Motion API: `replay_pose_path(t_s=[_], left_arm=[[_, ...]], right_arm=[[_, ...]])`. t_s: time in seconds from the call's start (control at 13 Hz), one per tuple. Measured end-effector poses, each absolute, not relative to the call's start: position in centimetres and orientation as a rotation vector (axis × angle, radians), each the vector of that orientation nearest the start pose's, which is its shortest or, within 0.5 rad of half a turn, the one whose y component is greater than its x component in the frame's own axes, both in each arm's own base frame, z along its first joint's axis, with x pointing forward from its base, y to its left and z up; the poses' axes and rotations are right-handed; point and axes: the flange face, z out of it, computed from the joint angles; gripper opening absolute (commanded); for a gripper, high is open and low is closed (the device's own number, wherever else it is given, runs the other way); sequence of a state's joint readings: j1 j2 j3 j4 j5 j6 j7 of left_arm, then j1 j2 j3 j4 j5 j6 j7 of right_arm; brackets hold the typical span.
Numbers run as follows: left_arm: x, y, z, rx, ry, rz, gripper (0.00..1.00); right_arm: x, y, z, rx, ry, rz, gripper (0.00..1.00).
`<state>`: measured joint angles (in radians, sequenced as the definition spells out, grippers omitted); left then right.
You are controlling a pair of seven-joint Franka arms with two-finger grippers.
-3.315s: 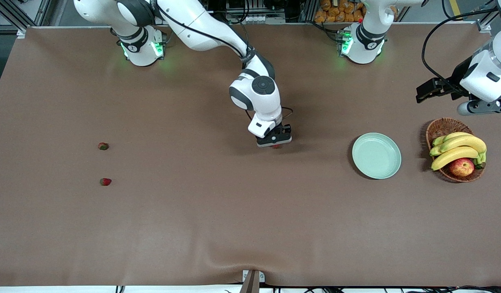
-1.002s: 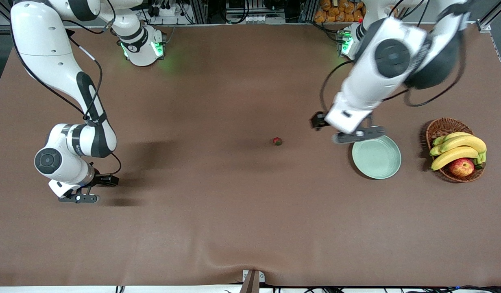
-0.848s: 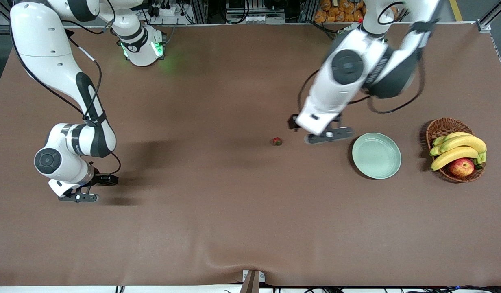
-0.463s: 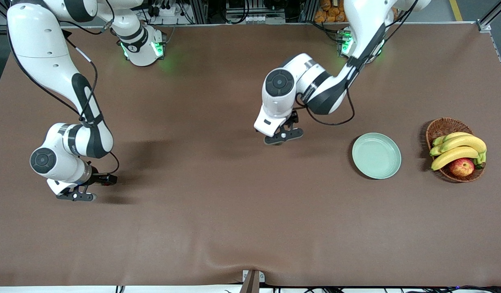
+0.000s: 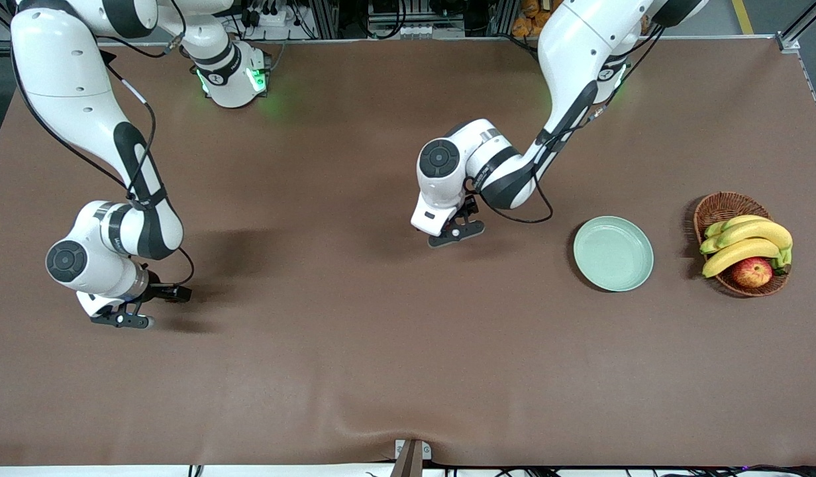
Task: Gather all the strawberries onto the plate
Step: 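Grasp the mid-table strawberry with the left gripper while the right grasps another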
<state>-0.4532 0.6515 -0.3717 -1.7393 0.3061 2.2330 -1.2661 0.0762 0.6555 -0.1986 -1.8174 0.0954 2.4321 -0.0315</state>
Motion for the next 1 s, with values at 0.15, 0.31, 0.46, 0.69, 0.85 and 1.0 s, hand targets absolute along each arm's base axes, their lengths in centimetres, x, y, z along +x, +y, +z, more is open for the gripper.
replay_pose_path(t_s=[0.15, 0.31, 0.46, 0.69, 0.85, 1.0], left_arm=[[46.2, -46.3, 20.2, -3.012, -0.46, 0.073, 0.94], [46.3, -45.8, 19.1, -3.003, -0.464, 0.047, 0.86], [46.2, -45.3, 18.0, -2.99, -0.477, 0.052, 0.8], [46.0, -45.0, 17.4, -2.98, -0.478, 0.065, 0.52], [46.0, -44.9, 17.3, -2.979, -0.478, 0.066, 0.02], [46.0, -45.0, 17.5, -2.987, -0.478, 0.061, 0.0]], right_arm=[[64.3, -7.2, 17.9, -3.184, 0.219, 0.038, 1.0], [64.3, -7.2, 17.8, -3.179, 0.226, 0.033, 1.0], [64.3, -7.2, 17.8, -3.179, 0.226, 0.033, 0.85], [64.3, -7.1, 17.8, -3.178, 0.226, 0.032, 0.22], [64.3, -7.1, 17.8, -3.178, 0.226, 0.032, 0.0], [64.3, -7.1, 17.9, -3.179, 0.192, 0.029, 0.0]])
